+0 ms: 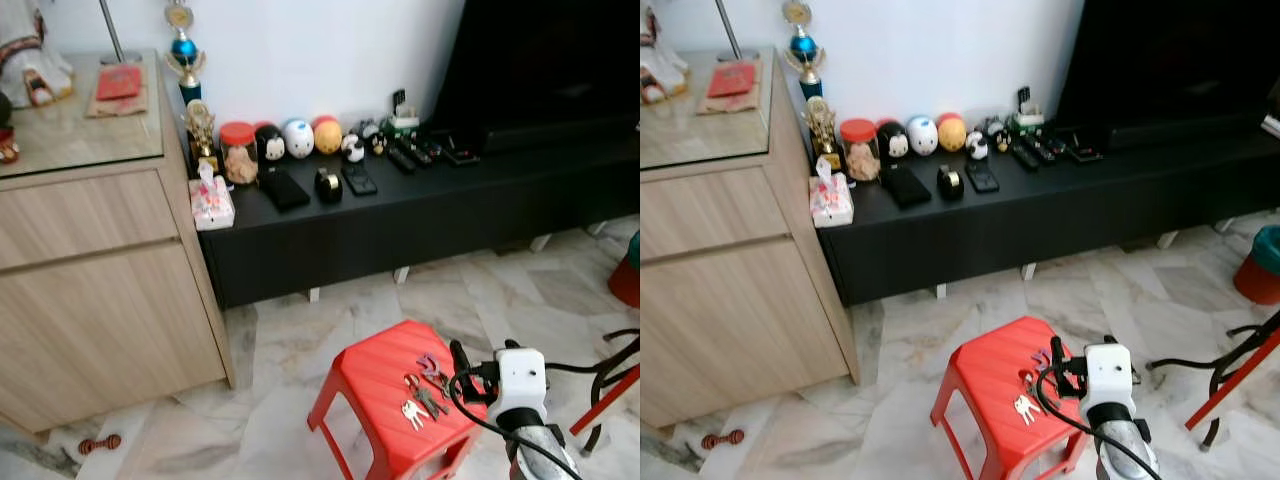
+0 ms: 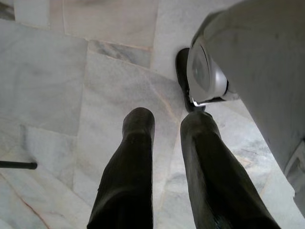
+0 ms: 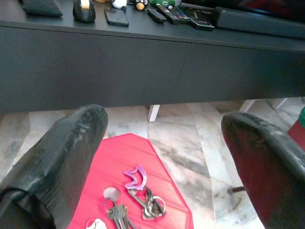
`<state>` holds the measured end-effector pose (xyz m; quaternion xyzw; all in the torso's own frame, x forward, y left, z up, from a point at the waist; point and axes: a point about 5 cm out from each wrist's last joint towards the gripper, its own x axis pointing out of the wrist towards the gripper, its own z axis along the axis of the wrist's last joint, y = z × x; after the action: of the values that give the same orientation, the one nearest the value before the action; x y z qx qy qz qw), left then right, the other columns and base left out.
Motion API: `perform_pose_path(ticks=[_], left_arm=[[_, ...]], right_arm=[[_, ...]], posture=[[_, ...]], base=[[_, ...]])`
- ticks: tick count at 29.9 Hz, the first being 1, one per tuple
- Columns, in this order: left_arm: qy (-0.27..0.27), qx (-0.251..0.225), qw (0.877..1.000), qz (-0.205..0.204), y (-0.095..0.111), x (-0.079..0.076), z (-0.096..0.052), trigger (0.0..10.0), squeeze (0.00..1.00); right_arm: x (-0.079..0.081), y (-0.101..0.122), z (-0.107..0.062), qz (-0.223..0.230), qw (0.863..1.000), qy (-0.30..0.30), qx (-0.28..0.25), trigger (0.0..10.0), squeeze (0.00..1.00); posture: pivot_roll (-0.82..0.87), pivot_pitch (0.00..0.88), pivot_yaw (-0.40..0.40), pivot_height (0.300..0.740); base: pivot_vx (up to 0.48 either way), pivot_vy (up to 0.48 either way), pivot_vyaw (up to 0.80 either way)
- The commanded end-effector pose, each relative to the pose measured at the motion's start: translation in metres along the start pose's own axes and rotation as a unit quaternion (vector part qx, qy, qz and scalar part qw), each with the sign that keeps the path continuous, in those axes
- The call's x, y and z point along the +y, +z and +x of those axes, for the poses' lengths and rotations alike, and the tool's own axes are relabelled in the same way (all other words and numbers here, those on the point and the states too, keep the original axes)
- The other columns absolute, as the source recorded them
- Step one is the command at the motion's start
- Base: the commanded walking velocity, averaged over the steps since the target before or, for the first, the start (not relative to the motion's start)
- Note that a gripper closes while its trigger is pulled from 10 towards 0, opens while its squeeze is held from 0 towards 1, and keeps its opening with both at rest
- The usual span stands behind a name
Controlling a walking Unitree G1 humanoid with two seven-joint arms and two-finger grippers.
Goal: Hang keys on a hook
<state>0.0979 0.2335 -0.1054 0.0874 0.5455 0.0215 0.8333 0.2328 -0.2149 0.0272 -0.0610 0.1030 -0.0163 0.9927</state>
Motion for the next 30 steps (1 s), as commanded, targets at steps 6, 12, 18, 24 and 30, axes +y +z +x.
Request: perform_pose_path(ticks=[6, 12, 18, 24, 30], left_arm=[[0.002, 0.003, 1.000, -0.001, -0.0007, 0.0005, -0.0001, 10.0, 0.00], [0.001, 0.002, 1.000, -0.001, -0.0008, 0.0004, -0.0001, 10.0, 0.00], [0.002, 0.001, 1.000, 0.000, -0.0004, 0.0006, -0.0001, 10.0, 0.00], [0.001, -0.002, 1.000, 0.007, 0.0005, 0.0007, 0.0000, 10.0, 0.00], [0.001, -0.003, 1.000, 0.006, 0.0010, 0.0007, 0.0000, 10.0, 0.00]], right_arm=[[-0.0064, -0.0012, 0.0015, 0.012, 1.000, -0.017, 0.015, 10.0, 0.00], [-0.0045, 0.0019, 0.0034, 0.020, 1.000, -0.014, 0.010, 10.0, 0.00], [-0.0047, 0.0046, 0.0047, 0.020, 1.000, -0.018, 0.002, 10.0, 0.00], [-0.0031, 0.0059, 0.0063, 0.021, 1.000, -0.017, 0.003, 10.0, 0.00], [-0.0023, 0.0073, 0.0076, 0.022, 1.000, -0.017, 0.000, 10.0, 0.00]], posture=[[0.07, 0.000, -0.068, 0.671], [0.07, 0.000, -0.070, 0.671], [0.07, 0.000, -0.068, 0.671], [0.07, 0.000, -0.068, 0.671], [0.07, 0.000, -0.067, 0.671]], base=[[0.000, 0.000, 0.00], [0.000, 0.000, -0.50], [0.000, 0.000, -0.17], [0.000, -0.296, 0.00], [0.000, -0.421, 0.00]])
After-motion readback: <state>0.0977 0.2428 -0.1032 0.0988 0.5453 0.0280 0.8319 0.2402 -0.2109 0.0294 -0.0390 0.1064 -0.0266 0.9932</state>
